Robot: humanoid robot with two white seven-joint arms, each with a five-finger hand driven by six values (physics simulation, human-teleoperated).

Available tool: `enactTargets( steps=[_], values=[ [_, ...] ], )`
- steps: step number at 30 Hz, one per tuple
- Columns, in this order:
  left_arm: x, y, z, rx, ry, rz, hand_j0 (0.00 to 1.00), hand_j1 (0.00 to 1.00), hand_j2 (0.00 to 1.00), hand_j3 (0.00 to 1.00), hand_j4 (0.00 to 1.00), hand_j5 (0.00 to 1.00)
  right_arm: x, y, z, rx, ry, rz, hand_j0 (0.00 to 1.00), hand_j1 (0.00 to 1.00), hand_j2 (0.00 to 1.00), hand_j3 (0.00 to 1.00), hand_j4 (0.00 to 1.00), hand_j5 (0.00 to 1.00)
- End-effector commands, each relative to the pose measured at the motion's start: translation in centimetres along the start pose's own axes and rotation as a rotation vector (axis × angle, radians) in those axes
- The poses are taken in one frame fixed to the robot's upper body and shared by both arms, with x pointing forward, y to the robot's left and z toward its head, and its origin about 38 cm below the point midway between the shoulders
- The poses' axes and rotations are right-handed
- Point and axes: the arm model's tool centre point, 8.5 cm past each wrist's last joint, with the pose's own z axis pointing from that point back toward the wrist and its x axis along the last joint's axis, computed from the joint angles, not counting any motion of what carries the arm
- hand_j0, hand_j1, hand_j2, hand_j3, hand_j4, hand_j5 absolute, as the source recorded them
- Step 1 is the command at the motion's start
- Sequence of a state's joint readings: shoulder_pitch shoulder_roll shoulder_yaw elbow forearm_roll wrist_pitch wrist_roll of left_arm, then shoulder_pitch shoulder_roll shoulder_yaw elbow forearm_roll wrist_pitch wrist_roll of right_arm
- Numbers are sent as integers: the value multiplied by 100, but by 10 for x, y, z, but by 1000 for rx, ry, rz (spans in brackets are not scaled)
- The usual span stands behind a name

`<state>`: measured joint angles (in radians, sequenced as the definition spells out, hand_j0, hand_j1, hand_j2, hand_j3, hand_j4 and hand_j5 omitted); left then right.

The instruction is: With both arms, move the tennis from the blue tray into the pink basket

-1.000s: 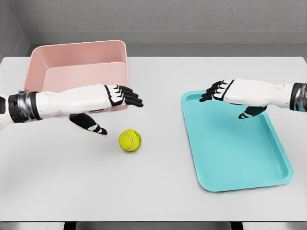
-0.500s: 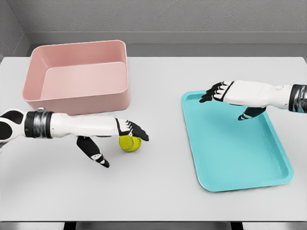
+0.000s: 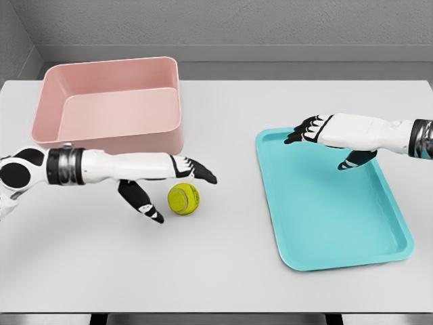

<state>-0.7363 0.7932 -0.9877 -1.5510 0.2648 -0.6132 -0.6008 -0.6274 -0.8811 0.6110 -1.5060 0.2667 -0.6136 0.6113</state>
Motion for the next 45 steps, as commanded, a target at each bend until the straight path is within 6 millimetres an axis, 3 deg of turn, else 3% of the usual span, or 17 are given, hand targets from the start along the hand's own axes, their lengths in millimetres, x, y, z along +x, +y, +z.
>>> enactTargets(
  steps=[1, 17, 28, 45],
  values=[
    [-7, 1, -3, 13, 10, 9, 100, 100, 100, 100, 100, 100, -1, 0, 1, -3, 1, -6, 100, 100, 100, 100, 100, 100],
    [-26, -14, -13, -37, 69, -18, 100, 100, 100, 100, 100, 100, -1, 0, -1, -6, 1, -10, 100, 100, 100, 100, 100, 100],
    [-43, -22, -1, -34, 128, 18, 100, 100, 100, 100, 100, 100, -1, -1, -1, -8, 2, -10, 100, 100, 100, 100, 100, 100],
    [-45, -26, -14, -46, 120, 7, 100, 100, 100, 100, 100, 100, -3, -2, 1, -15, 6, -10, 100, 100, 100, 100, 100, 100]
  ],
)
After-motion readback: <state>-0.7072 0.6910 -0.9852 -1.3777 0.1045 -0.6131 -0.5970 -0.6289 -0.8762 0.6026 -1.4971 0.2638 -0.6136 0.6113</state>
